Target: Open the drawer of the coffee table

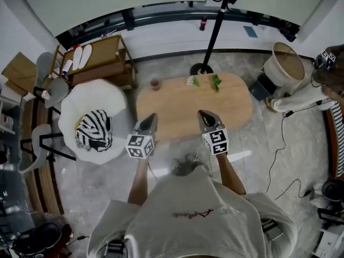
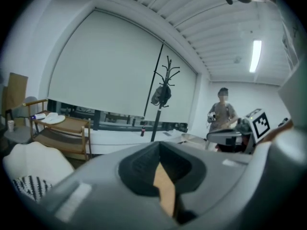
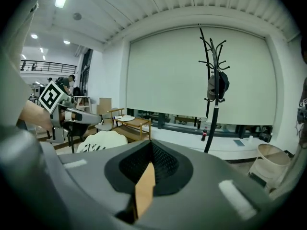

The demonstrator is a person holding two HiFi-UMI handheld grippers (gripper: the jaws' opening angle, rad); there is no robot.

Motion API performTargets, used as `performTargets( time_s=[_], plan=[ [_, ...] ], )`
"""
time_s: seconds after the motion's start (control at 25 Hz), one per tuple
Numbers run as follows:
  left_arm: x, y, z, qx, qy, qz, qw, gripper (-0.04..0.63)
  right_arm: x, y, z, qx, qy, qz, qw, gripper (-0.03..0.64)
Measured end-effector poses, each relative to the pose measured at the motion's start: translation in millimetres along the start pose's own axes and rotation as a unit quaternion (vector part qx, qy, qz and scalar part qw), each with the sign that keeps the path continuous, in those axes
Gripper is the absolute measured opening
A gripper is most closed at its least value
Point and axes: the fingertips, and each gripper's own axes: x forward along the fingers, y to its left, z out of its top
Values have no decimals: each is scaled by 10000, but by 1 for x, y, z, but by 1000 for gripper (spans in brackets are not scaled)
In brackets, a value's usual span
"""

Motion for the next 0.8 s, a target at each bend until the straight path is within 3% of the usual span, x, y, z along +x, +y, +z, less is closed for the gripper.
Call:
performTargets(
  time_s=[0.28, 0.8],
  plan=[
    [-2, -3, -30, -62, 293, -120, 9995, 0, -17, 2, -33, 188, 302, -163, 9992, 5],
    [-14, 9, -99, -398, 722, 139, 9965, 0, -2, 19, -85, 364, 644, 130, 9972, 5]
  ],
)
